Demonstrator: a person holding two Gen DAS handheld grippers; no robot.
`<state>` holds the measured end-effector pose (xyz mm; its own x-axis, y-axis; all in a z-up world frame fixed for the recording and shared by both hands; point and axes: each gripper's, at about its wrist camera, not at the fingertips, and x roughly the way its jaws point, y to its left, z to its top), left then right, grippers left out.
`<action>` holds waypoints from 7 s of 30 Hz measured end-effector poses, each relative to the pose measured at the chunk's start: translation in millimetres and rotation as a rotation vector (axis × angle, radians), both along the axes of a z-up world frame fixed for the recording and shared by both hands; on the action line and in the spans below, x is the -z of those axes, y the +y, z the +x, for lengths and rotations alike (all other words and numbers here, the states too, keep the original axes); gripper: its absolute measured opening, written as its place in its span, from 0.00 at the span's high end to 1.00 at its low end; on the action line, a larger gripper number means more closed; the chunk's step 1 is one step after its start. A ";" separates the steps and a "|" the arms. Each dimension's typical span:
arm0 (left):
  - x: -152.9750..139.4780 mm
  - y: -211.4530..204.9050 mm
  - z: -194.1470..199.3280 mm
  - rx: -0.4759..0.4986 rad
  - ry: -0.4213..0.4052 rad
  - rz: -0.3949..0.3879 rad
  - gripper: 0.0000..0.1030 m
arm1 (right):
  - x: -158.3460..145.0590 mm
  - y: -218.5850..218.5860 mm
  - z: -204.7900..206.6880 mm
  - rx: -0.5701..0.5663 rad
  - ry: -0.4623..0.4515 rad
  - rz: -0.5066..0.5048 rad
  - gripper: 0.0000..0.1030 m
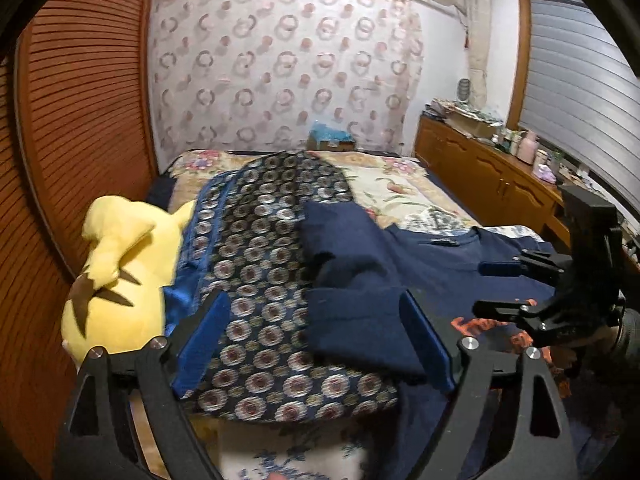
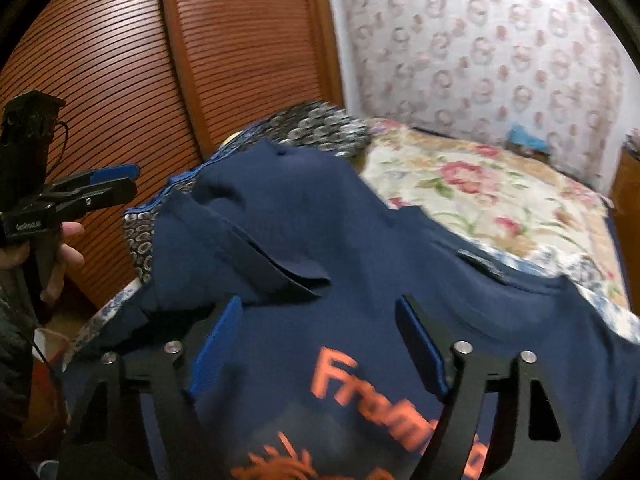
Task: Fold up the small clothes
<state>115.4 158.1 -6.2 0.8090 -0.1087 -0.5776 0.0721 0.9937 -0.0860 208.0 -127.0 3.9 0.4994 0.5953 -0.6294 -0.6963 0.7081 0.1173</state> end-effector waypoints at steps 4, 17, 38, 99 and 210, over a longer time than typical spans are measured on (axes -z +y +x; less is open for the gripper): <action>4.7 14.5 -5.7 -0.049 0.005 -0.004 0.15 | -0.6 17.0 25.5 -0.095 0.029 0.002 0.33; 17.4 25.2 -8.0 -0.083 0.028 -0.012 0.15 | 6.8 28.1 70.6 -0.242 0.099 0.002 0.67; 1.6 -5.5 -8.6 -0.026 -0.005 0.001 0.15 | -17.2 -48.8 19.4 -0.175 0.088 0.080 0.93; 3.9 -79.9 73.7 0.129 0.087 0.019 0.15 | 80.9 -1.1 102.3 0.125 0.211 -0.015 0.51; 79.1 -197.1 65.7 0.277 0.212 0.080 0.15 | 95.9 -117.7 56.4 0.446 0.045 -0.129 0.93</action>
<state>181.1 -39.0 -85.3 0.6160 -0.2549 -0.7453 0.3288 0.9430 -0.0508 264.4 -244.7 -92.0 0.6592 0.2439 -0.7113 -0.3164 0.9481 0.0319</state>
